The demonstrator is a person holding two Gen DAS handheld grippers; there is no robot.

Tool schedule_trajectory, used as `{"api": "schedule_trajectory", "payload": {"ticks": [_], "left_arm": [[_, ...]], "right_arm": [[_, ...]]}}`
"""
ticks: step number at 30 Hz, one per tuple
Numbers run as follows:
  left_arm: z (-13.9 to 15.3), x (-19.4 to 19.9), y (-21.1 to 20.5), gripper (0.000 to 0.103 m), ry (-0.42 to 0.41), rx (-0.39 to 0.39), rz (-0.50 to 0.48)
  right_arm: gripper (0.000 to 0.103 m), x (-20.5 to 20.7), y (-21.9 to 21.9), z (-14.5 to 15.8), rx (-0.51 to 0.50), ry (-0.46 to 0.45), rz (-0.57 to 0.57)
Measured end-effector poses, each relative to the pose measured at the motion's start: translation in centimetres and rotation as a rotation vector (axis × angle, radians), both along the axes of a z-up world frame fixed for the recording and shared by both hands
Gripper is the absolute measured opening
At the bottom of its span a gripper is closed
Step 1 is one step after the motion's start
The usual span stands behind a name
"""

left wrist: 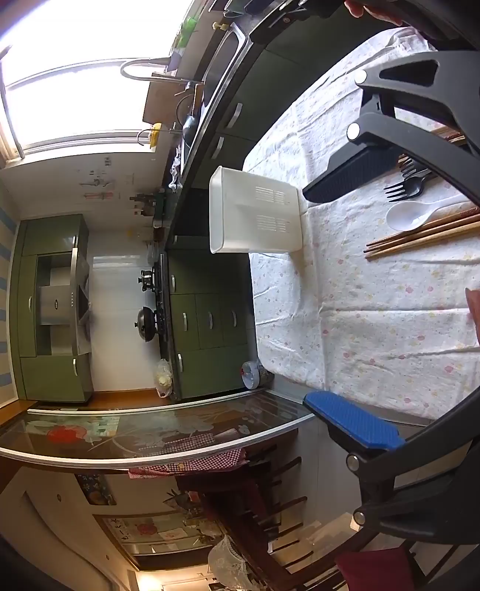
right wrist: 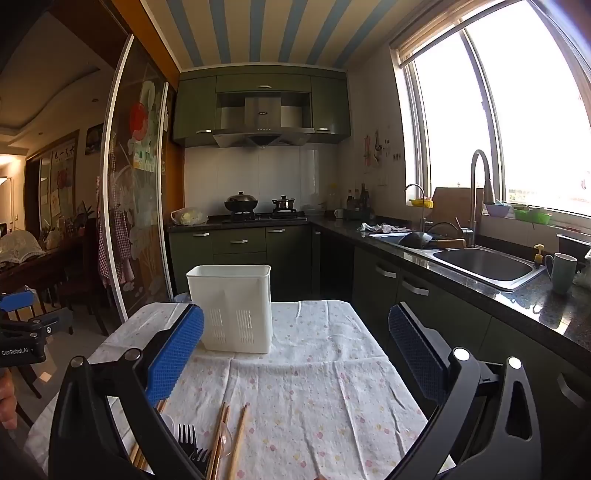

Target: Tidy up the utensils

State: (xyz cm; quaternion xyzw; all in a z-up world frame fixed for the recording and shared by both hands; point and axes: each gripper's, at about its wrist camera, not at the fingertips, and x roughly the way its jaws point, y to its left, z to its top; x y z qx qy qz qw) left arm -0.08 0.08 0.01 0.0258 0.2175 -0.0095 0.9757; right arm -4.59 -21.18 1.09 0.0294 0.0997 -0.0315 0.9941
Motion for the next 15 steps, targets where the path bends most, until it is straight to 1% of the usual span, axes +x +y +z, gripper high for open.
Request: {"api": "schedule_trajectory", "payload": {"ticks": [9, 10, 15], "left_arm": [[0.30, -0.20, 0.40, 0.097, 0.016, 0.000, -0.005], [-0.17, -0.09, 0.18, 0.097, 0.017, 0.002, -0.003], [-0.07, 0.10, 0.15, 0.097, 0.024, 0.003, -0.002]], "right_arm": [[0.099, -0.13, 0.03, 0.08, -0.003, -0.007, 0.001], [0.099, -0.11, 0.02, 0.09, -0.002, -0.007, 0.002], [0.099, -0.07, 0.02, 0.06, -0.004, -0.007, 0.000]]}}
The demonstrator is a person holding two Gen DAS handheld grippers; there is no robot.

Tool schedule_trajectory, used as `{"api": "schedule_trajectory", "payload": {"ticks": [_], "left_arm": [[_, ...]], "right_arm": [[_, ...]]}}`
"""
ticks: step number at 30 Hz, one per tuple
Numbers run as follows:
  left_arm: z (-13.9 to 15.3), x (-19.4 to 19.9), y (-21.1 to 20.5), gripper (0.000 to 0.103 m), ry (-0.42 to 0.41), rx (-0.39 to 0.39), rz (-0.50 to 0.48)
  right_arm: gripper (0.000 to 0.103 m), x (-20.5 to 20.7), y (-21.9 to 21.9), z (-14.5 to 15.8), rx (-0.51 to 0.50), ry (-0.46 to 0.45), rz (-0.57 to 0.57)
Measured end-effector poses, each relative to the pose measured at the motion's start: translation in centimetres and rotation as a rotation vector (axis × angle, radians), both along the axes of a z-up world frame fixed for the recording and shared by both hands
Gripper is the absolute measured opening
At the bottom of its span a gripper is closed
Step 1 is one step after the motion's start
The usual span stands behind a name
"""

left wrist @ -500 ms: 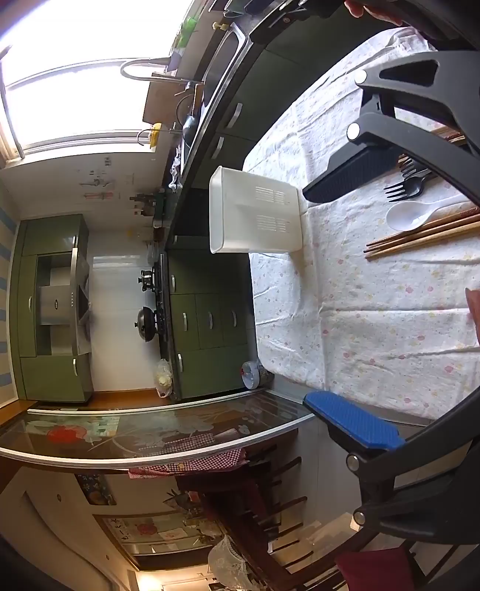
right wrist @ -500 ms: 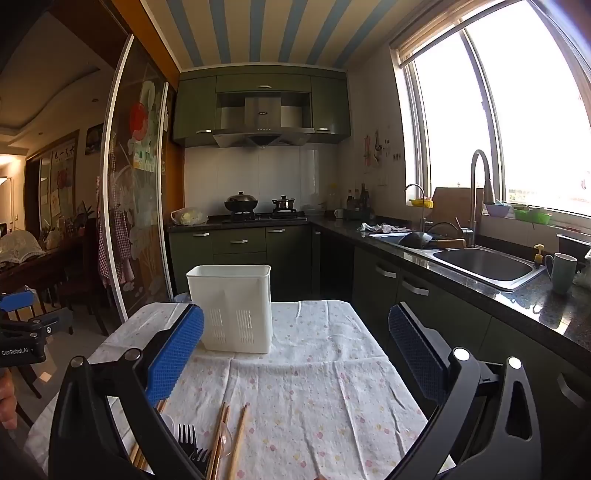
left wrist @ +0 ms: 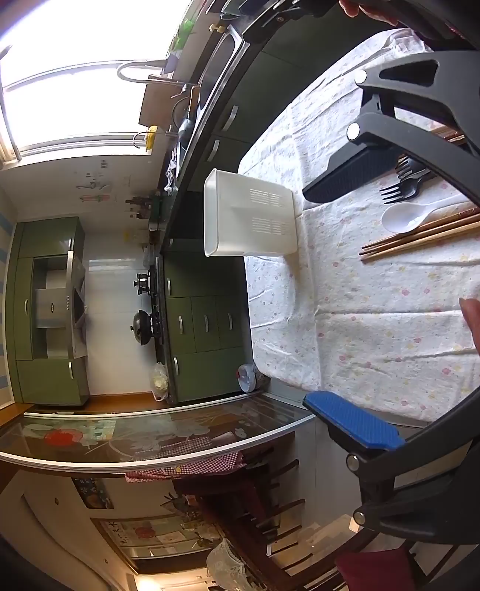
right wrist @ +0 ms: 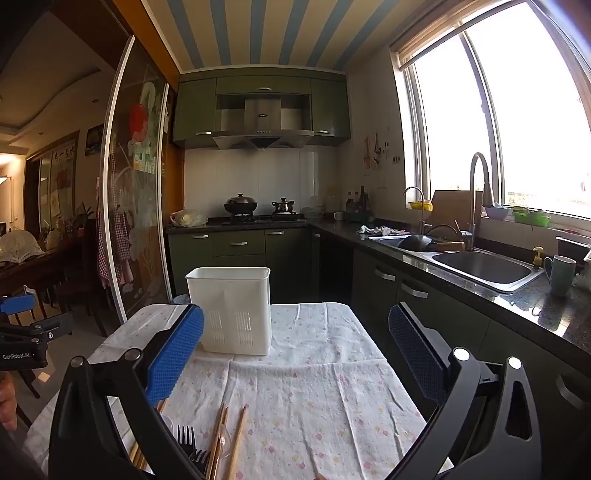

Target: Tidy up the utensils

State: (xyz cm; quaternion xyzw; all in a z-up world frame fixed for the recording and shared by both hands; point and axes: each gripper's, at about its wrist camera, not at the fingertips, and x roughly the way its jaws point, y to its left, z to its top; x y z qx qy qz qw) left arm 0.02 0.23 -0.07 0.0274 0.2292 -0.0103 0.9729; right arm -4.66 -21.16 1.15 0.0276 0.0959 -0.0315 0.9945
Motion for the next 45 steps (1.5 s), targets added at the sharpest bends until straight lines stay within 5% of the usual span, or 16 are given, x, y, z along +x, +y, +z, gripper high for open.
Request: {"api": "schedule_trajectory", "payload": {"ticks": [45], "left_arm": [[-0.7, 0.0, -0.5, 0.097, 0.000, 0.007, -0.008]], "right_arm": [[0.099, 0.2, 0.2, 0.9, 0.004, 0.007, 0.000]]}}
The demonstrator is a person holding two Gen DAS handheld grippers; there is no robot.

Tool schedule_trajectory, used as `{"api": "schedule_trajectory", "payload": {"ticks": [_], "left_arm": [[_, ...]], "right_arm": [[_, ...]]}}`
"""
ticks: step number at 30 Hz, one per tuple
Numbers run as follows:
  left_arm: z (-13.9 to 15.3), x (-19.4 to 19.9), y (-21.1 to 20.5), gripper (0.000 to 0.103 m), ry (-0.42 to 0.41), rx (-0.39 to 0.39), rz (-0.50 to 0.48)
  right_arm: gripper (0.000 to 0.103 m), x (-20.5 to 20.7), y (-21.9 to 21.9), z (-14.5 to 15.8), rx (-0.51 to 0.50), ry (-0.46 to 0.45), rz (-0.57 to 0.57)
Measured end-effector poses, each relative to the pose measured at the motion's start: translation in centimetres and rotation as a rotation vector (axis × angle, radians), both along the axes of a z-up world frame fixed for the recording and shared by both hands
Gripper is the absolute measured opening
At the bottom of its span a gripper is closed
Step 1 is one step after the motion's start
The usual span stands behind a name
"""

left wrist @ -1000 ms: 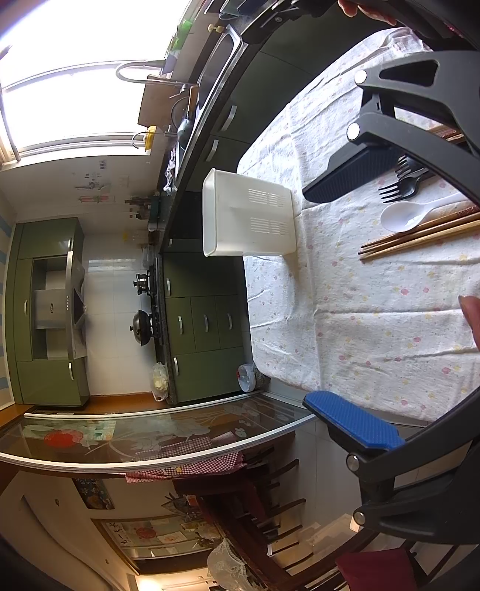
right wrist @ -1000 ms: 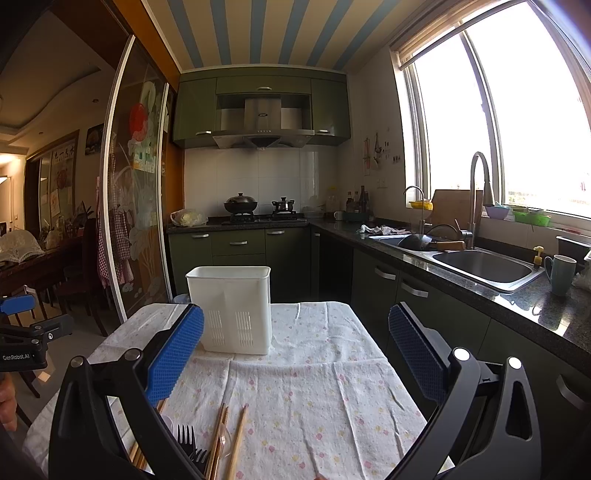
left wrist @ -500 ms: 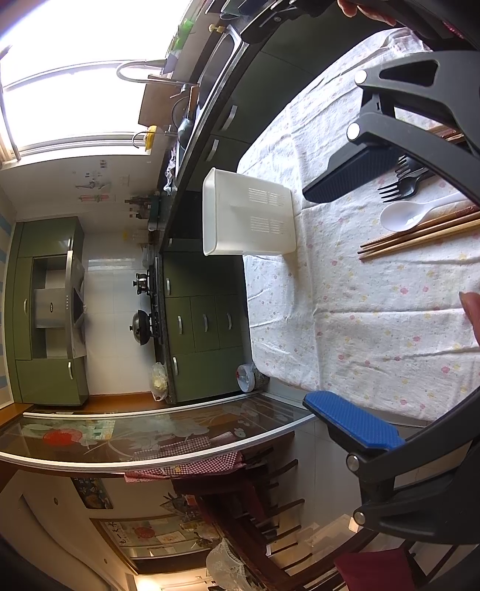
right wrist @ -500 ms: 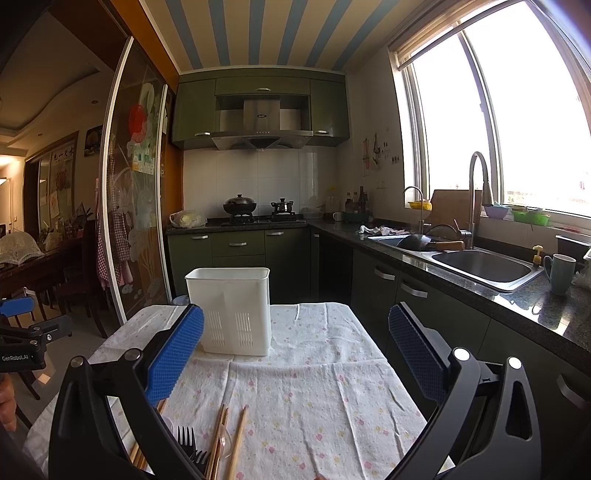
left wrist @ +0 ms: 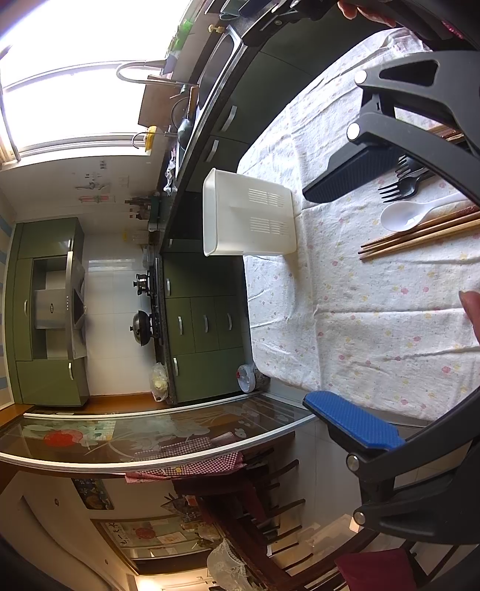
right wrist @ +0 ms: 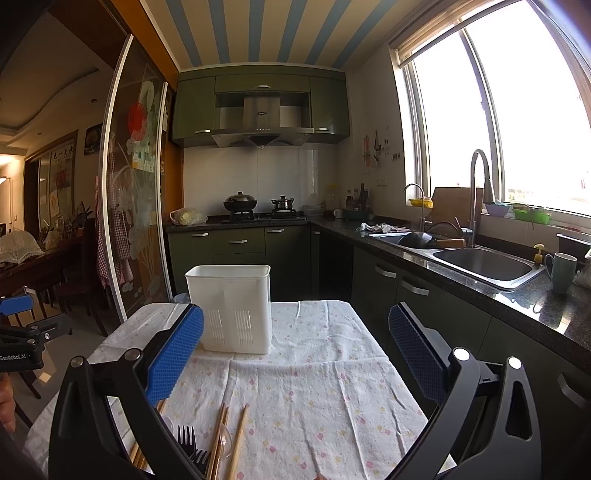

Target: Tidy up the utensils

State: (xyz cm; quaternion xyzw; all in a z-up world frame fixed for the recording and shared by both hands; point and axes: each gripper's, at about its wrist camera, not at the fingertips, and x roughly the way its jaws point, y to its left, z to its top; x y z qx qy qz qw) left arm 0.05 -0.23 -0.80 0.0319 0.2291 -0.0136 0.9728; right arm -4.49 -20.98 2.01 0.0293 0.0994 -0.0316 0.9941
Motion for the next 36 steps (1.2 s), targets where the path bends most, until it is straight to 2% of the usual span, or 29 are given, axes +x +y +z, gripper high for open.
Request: {"api": "schedule_trajectory", "payload": {"ticks": [36], "left_arm": [[-0.35, 0.32, -0.09, 0.097, 0.018, 0.013, 0.000]], "right_arm": [[0.099, 0.03, -0.36, -0.44, 0.012, 0.006, -0.004]]}}
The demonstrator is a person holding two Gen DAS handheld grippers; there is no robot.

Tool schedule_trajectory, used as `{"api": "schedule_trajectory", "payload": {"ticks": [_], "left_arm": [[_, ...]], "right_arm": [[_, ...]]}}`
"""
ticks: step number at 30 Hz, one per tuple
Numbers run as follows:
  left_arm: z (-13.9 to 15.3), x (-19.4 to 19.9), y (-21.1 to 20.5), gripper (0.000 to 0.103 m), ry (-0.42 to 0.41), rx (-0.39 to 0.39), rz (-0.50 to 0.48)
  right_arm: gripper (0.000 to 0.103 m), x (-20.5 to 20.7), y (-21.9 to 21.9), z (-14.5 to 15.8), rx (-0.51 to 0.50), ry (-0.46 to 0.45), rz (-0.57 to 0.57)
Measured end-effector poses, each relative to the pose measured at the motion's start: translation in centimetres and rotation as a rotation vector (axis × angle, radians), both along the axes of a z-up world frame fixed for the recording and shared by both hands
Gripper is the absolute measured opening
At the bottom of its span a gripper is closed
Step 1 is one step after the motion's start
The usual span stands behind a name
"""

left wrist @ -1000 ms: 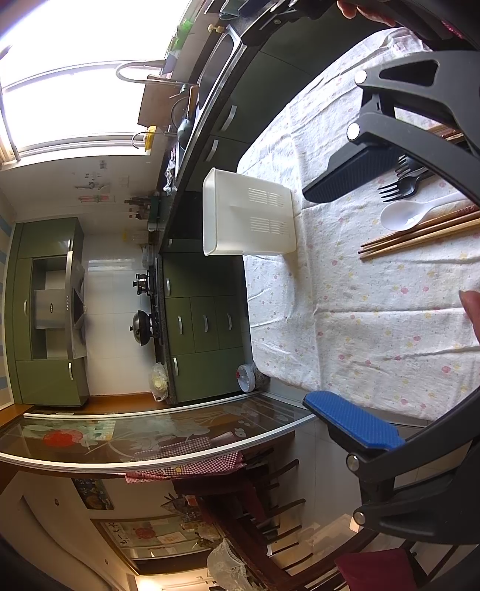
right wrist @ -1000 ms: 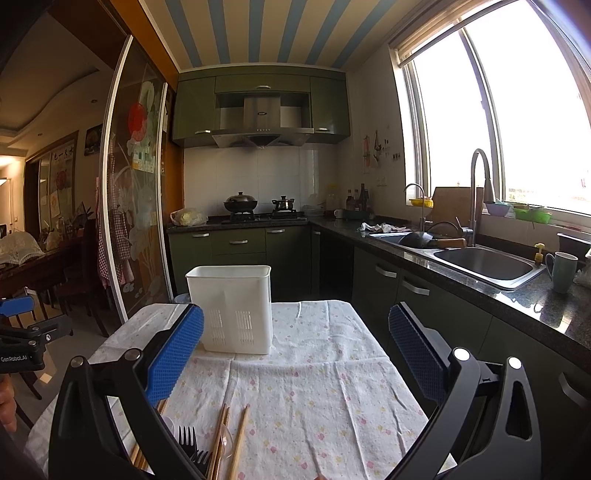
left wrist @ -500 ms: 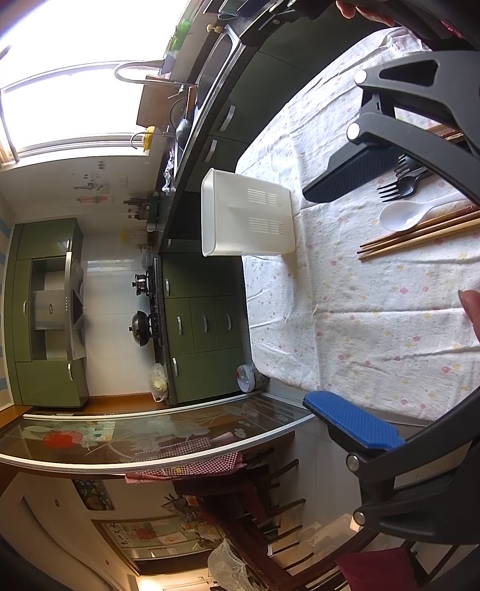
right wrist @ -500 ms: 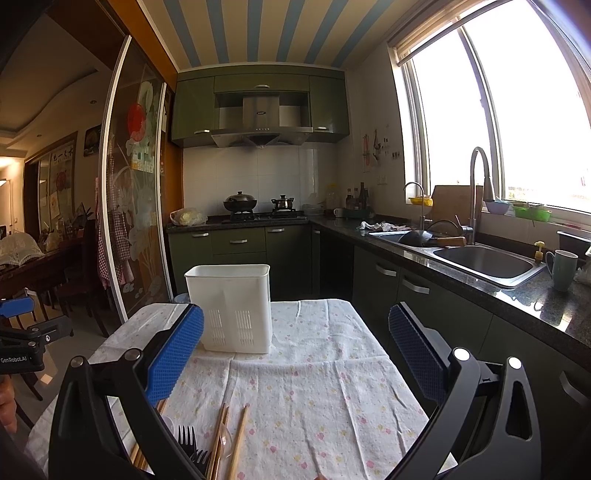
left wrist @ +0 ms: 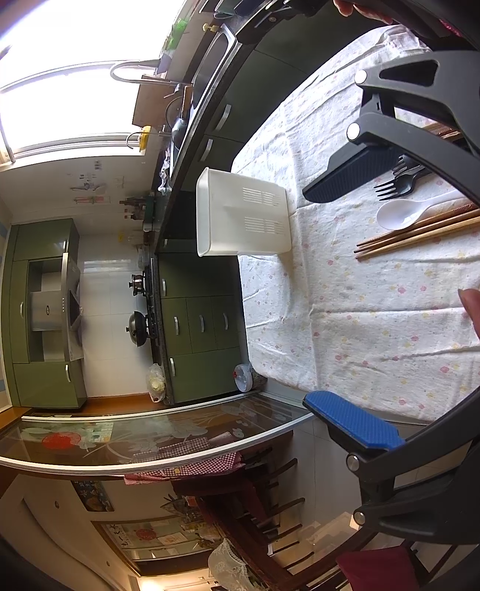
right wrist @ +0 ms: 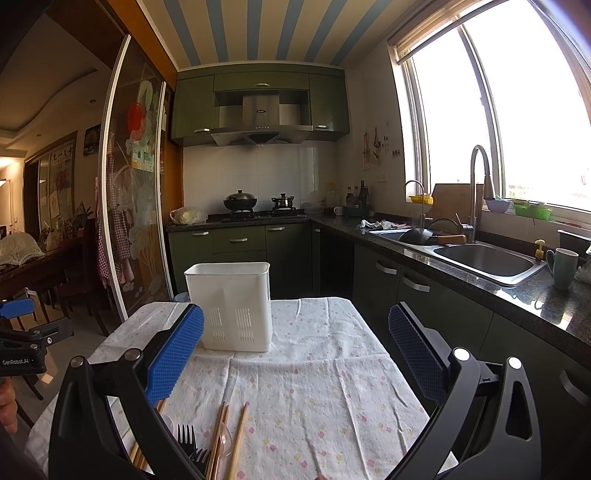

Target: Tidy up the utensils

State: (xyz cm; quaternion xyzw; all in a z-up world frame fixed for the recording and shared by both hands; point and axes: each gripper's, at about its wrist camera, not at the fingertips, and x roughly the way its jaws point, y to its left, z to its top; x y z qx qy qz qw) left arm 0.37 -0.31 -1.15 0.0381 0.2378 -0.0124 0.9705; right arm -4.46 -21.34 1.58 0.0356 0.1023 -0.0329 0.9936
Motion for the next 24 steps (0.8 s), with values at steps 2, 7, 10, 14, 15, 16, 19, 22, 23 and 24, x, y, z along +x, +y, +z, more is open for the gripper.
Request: {"api": "schedule_trajectory", "payload": {"ticks": [2, 7, 10, 14, 15, 16, 19, 22, 23, 24], "left_arm": [[-0.1, 0.0, 0.0, 0.097, 0.000, 0.000, 0.002], [-0.2, 0.2, -0.1, 0.097, 0.009, 0.001, 0.001], [-0.5, 0.2, -0.2, 0.097, 0.021, 0.007, -0.001], [-1.2, 0.8, -0.1, 0.097, 0.090, -0.016, -0.020], [-1.6, 1.2, -0.2, 0.097, 0.132, -0.031, -0.038], [-2.0, 1.6, -0.3, 0.097, 0.178, -0.040, -0.058], [-3.5, 3.1, -0.7, 0.097, 0.323, -0.050, -0.097], [-5.2, 4.6, -1.3, 0.097, 0.482, -0.042, -0.131], [-5.7, 5.1, -1.5, 0.097, 0.537, -0.047, -0.149], [-6.3, 5.5, -1.8, 0.097, 0.592, -0.054, -0.163]], "right_arm": [[0.099, 0.2, -0.1, -0.1, 0.007, 0.003, 0.000], [0.099, 0.5, 0.0, -0.4, 0.005, 0.015, 0.001], [0.099, 0.6, -0.1, -0.3, 0.016, 0.028, 0.017], [0.099, 1.2, -0.5, -0.7, 0.016, 0.087, 0.039], [0.099, 1.6, -0.7, -0.8, 0.024, 0.116, 0.058], [0.099, 1.9, -0.8, -1.0, 0.033, 0.145, 0.076], [0.099, 3.0, -1.0, -1.9, 0.040, 0.241, 0.113], [0.099, 4.7, -0.9, -3.2, 0.067, 0.404, 0.208], [0.099, 5.4, -0.8, -3.8, 0.072, 0.465, 0.252], [0.099, 6.1, -0.6, -4.4, 0.076, 0.521, 0.285]]}}
